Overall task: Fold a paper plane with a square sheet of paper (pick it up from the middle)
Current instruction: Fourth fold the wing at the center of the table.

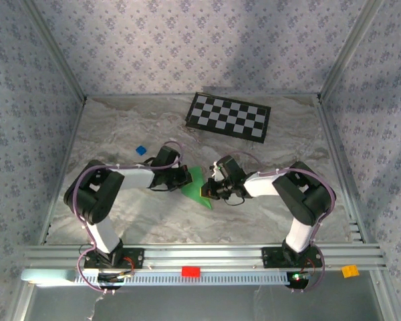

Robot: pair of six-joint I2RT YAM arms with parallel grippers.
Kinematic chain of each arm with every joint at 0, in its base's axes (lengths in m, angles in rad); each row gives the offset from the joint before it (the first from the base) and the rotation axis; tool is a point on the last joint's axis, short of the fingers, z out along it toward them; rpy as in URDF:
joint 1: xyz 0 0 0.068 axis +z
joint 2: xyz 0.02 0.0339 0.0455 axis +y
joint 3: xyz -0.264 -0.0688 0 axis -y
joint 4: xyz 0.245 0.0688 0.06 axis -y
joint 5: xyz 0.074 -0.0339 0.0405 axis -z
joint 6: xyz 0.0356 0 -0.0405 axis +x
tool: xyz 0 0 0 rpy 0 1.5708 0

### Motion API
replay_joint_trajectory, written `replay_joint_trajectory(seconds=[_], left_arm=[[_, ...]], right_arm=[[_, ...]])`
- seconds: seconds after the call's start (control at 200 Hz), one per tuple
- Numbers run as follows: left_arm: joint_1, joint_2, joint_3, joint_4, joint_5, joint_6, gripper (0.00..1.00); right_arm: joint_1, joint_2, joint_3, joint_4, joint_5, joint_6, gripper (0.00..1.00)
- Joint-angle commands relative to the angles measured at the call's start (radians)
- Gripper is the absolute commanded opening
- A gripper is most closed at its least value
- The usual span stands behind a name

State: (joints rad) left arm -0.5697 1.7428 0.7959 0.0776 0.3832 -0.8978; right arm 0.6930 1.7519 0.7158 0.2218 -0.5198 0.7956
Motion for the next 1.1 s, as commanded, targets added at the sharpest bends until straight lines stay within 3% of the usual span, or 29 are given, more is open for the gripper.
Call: replay_joint_trajectory(seconds=[0.0, 1.094], left_arm=[[0.065, 0.042, 0.028, -0.022, -0.093, 0.044, 0.0], [0.178, 0.129, 0.201, -0.147, -0.102, 0.136, 0.0]], right_arm=[[-0.006, 0.028, -0.063, -0.182, 0.05, -0.029, 0.0], [-0.017, 0.04, -0.082, -0.175, 0.02, -0.055, 0.0]])
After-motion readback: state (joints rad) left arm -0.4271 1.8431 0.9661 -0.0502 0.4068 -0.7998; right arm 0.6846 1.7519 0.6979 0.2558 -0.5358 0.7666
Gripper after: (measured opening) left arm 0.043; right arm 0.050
